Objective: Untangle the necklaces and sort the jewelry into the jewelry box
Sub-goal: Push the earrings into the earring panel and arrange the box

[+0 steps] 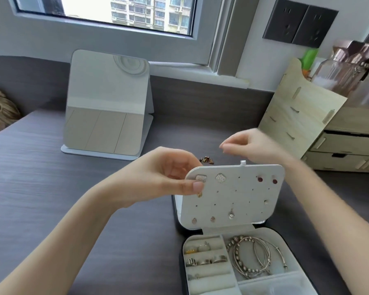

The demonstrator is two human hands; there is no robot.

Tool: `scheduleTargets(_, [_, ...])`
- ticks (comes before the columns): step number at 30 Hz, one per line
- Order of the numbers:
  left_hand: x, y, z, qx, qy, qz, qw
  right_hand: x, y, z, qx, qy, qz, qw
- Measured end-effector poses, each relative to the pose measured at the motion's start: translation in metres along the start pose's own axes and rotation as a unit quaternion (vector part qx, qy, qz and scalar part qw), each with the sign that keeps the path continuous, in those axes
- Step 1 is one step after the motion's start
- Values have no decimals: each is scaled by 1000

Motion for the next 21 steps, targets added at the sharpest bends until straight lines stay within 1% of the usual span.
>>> scheduleTargets(2, [0,0,0,-3,-1,3,1000,21,-10,-12,15,41,28,999])
scheduleTargets(4, [-1,-1,1,-5,0,-8,1000,37,-15,-17,28,41,29,998])
scheduleTargets(8, [-3,-5,4,-10,-14,-29,999,50,-24,-24,46,57,-21,997])
scheduleTargets(11, [-4,-5,5,-17,-13,-42,999,55,-29,-29,60,63,-38,996])
scheduleTargets(14, [-4,-7,8,-20,-19,-59,998,48,-25,-30,47,44,-66,996])
scheduleTargets(16, [-4,-8,10,-24,-26,-71,997,33,-21,-30,44,10,-111,993])
scheduleTargets(17, [-5,-9,11,-26,-28,-79,996,25,-18,-30,53,-33,-138,988])
scheduleTargets(19, [-6,-10,13,-25,-26,-95,995,4,-8,-26,66,-134,-197,969])
scheduleTargets(21, [-5,-10,14,-17,-29,-102,994,-16,9,-12,29,-169,-247,954])
Point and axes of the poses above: each hand's wrist, its own y-axis away from the middle knuckle, its own x-axis out of the palm, z = x × y, the point moved 3 cm from there along -y, towards the middle knuckle, and after that the axes turned 10 degrees about -z, right-handed, at the moved point
